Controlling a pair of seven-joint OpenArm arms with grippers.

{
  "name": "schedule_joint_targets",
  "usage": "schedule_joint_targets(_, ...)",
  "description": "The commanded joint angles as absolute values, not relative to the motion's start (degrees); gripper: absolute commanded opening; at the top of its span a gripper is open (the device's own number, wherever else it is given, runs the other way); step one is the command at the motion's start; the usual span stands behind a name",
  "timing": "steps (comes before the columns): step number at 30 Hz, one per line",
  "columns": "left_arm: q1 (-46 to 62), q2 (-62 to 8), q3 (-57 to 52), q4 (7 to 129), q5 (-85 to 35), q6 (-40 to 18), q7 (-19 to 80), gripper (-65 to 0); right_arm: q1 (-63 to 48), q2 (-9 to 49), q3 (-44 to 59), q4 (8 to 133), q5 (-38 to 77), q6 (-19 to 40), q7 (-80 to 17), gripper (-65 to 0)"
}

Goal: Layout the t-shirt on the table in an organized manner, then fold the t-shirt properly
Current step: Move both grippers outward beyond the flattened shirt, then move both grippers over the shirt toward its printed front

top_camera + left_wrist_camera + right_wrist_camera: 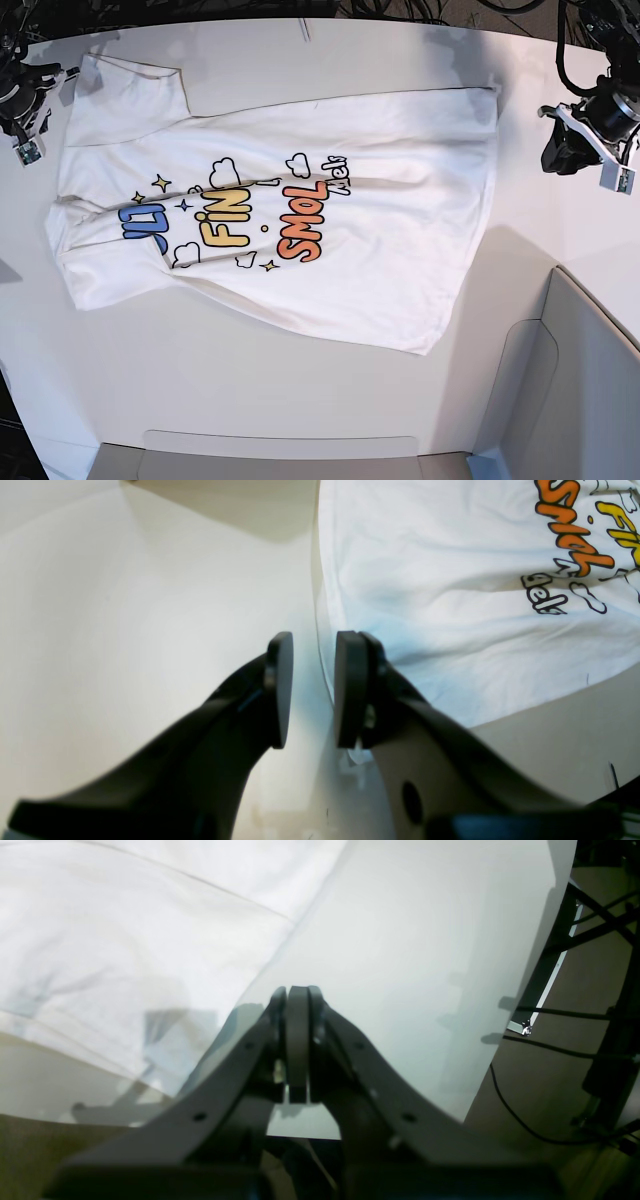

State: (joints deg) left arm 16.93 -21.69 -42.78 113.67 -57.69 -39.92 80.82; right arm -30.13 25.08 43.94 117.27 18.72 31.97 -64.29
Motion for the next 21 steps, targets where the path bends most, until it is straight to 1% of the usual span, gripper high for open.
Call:
schedule_joint_targets(1,16.6,-21.7,-43.2,114.5,-58.7,-40.0,80.0,-49.1,-29.9,26.9,44.3,118.2,18.8,32.0,-63.8,-65.0)
schedule_joint_targets(9,16.2,-18.8,-42.4,114.9,-58.8,-40.0,80.0,-49.1,-30.2,28.8,44.1,118.3,19.7,32.1,-63.8,-65.0)
schedule_joint_targets(15,13.1,-16.7,-38.3,115.8,-58.8,-40.0,80.0,-49.1,-29.8,28.9,39.4,118.4,22.2,32.1,-63.8,-65.0)
schedule_joint_targets(21,9.3,-14.7,-38.3,115.8,-58.6,-40.0,80.0,-49.1,-27.5,29.0,34.8,118.5,22.2,32.1,-62.6,-65.0)
